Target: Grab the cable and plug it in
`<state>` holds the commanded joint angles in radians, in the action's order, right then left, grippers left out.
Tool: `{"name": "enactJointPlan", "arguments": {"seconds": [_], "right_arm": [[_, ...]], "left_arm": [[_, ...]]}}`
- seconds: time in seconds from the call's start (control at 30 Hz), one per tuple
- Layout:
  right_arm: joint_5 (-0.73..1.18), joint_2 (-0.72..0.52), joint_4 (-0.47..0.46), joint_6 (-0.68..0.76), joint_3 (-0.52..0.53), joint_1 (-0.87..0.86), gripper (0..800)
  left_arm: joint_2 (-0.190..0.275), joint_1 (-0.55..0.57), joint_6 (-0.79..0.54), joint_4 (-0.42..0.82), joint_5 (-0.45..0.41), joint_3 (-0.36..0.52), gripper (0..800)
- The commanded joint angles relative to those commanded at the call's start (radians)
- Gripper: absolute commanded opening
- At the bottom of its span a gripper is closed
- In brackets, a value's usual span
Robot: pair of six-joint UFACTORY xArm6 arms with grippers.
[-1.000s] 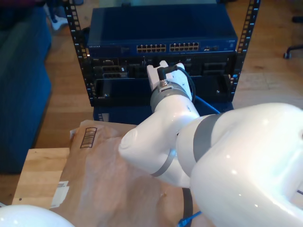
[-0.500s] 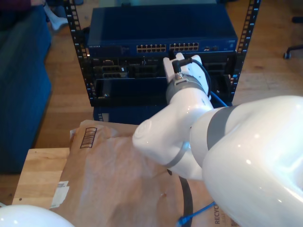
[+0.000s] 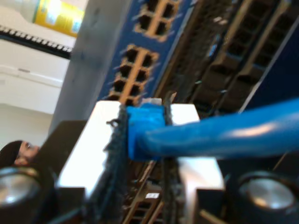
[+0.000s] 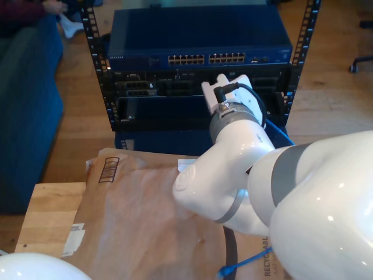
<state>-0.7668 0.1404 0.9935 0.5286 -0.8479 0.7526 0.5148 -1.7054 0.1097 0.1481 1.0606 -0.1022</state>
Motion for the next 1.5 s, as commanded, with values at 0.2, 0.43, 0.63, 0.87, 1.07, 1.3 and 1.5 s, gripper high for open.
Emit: {"name": "enactJointPlan", "arguments": {"seconds": [0.2, 0.43, 0.63, 0.87, 1.07, 1.3, 1.5], "right_arm": [[-0.063, 0.014, 0.003, 0.002, -0.031, -0.002, 0], [-0.127, 0.068, 0.008, 0.021, -0.061, 0.014, 0], [-0.219, 0.123, -0.005, 0.126, -0.060, 0.034, 0], [-0.244, 0.092, -0.018, 0.370, 0.020, 0.032, 0], [-0.244, 0.049, -0.153, 0.569, 0.110, -0.037, 0], [-0.245, 0.081, -0.155, 0.589, 0.057, -0.101, 0], [-0.252, 0.170, -0.158, 0.649, 0.028, -0.104, 0]], "left_arm": [[0.000, 0.000, 0.000, 0.000, 0.000, 0.000, 800], [0.000, 0.000, 0.000, 0.000, 0.000, 0.000, 800], [0.000, 0.000, 0.000, 0.000, 0.000, 0.000, 800], [0.000, 0.000, 0.000, 0.002, 0.000, 0.000, 800], [0.000, 0.000, 0.000, 0.002, 0.000, 0.000, 800], [0.000, 0.000, 0.000, 0.000, 0.000, 0.000, 800], [0.000, 0.000, 0.000, 0.002, 0.000, 0.000, 800]]}}
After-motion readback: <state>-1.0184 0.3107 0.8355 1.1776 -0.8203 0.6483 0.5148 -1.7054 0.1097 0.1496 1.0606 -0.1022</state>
